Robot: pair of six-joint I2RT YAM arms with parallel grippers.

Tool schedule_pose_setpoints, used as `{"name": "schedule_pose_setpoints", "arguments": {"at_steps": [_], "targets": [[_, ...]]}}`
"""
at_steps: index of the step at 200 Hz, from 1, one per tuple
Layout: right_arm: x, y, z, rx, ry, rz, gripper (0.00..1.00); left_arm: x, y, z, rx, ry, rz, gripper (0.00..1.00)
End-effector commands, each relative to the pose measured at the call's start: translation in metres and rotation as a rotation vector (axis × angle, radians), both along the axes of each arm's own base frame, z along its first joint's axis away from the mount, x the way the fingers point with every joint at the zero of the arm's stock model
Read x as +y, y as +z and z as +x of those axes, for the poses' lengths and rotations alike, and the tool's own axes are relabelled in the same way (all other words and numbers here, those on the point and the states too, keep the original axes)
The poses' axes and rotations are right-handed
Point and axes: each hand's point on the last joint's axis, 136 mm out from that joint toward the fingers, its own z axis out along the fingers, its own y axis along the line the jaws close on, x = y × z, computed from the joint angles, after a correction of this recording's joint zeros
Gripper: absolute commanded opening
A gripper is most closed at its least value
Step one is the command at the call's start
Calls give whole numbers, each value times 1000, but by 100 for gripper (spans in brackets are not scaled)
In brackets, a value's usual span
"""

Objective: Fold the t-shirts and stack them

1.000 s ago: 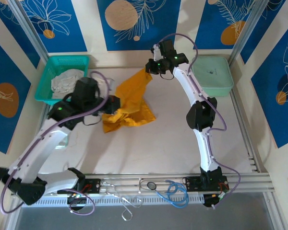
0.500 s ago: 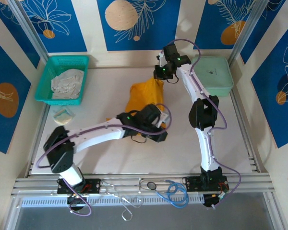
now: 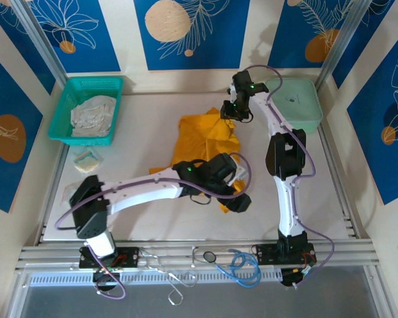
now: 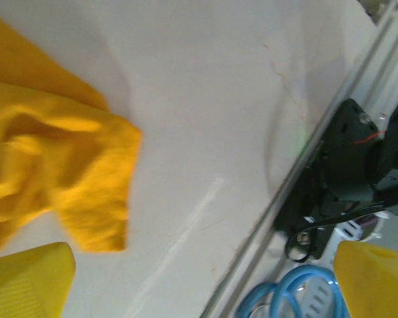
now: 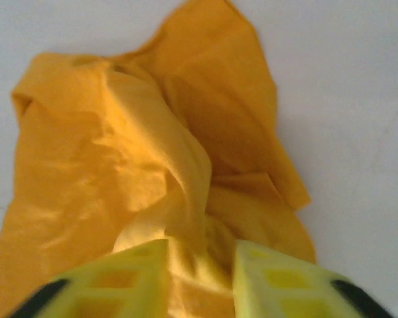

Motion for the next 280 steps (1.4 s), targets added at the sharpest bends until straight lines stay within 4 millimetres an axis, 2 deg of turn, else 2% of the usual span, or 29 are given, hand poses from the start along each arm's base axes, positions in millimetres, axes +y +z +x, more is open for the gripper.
{"name": "schedule_pose_setpoints", "arguments": {"at_steps": [1,18,22,36,50,60,82,97,116,150,184,206,215,225,232,242,252,257,280], "targets": [[-18,51,-17,-69,-76,24,51,71,31,35,-141,179,147,99],[-25,56,-37,-52,-126,70,60,121,31,55,-131,338,209,99],[-26,52,-43,-35,-136,77,62,133,30,60,-123,378,218,99],[-25,50,-64,-15,-156,111,66,172,18,74,-79,511,241,99],[-21,38,-87,20,-173,132,69,205,3,84,-24,625,242,100],[-14,30,-103,38,-172,141,79,223,-9,90,6,694,236,100],[8,11,-136,81,-149,120,83,251,-40,103,76,819,208,100],[23,-1,-148,98,-136,86,83,264,-61,112,115,897,182,100],[39,-15,-149,108,-128,27,82,270,-82,123,135,964,129,99],[58,-45,-136,146,-117,-126,79,274,-98,144,82,1031,83,96],[54,-81,-132,206,-151,-291,73,269,-118,156,79,1056,43,90],[47,-97,-132,229,-169,-350,64,264,-132,161,99,1052,28,82],[43,-101,-131,229,-175,-370,55,262,-136,163,103,1049,21,76],[39,-102,-131,227,-184,-386,34,259,-138,165,104,1045,13,66],[34,-100,-130,223,-196,-396,20,258,-137,167,103,1043,7,52],[29,-95,-130,213,-206,-401,11,258,-135,169,94,1042,0,29],[25,-84,-129,189,-214,-400,0,257,-128,172,75,1038,-6,10],[22,-77,-129,175,-221,-399,0,258,-123,174,60,1035,-5,1],[3,-42,-131,112,-250,-385,0,266,-86,184,-43,1031,18,0]]}}
